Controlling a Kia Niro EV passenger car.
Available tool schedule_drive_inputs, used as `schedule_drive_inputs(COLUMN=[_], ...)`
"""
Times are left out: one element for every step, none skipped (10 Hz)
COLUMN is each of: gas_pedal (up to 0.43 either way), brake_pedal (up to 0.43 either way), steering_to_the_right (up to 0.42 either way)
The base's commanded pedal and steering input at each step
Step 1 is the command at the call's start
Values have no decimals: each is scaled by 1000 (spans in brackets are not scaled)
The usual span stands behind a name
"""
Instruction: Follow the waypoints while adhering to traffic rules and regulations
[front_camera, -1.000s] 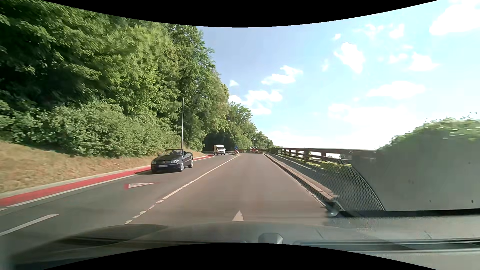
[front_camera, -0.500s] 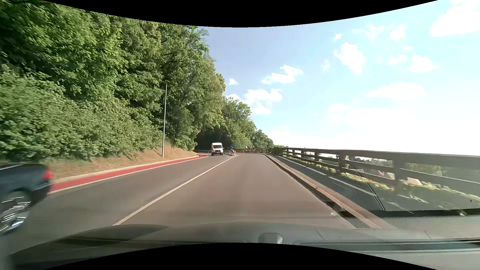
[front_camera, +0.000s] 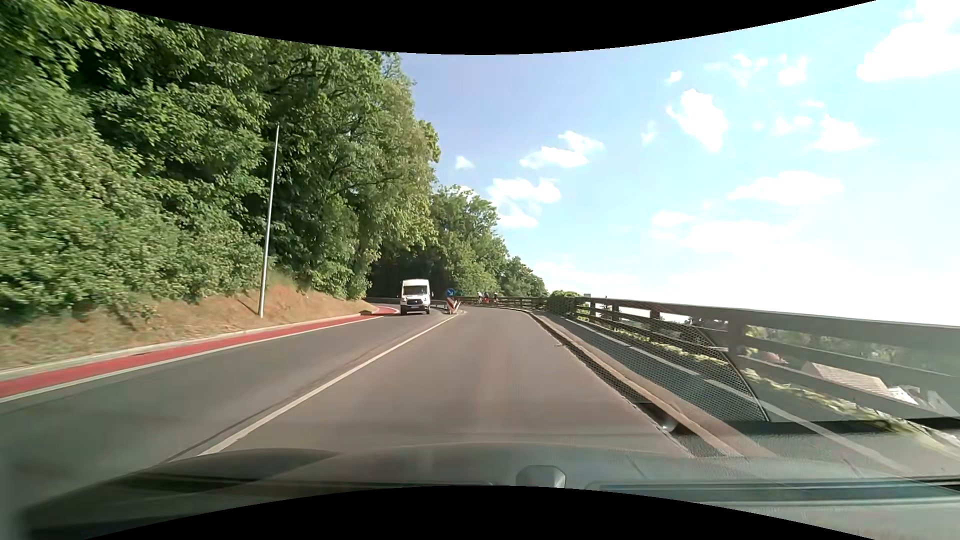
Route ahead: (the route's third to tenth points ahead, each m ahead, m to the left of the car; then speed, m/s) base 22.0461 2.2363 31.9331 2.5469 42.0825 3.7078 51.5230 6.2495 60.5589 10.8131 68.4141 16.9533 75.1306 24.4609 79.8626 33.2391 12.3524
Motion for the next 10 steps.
schedule_drive_inputs(gas_pedal=[98,98,98,98,98,98,98,98,98,98], brake_pedal=[6,6,6,6,6,6,6,6,6,6], steering_to_the_right=[5,4,1,0,-1,-3,-3,-3,-3,-3])
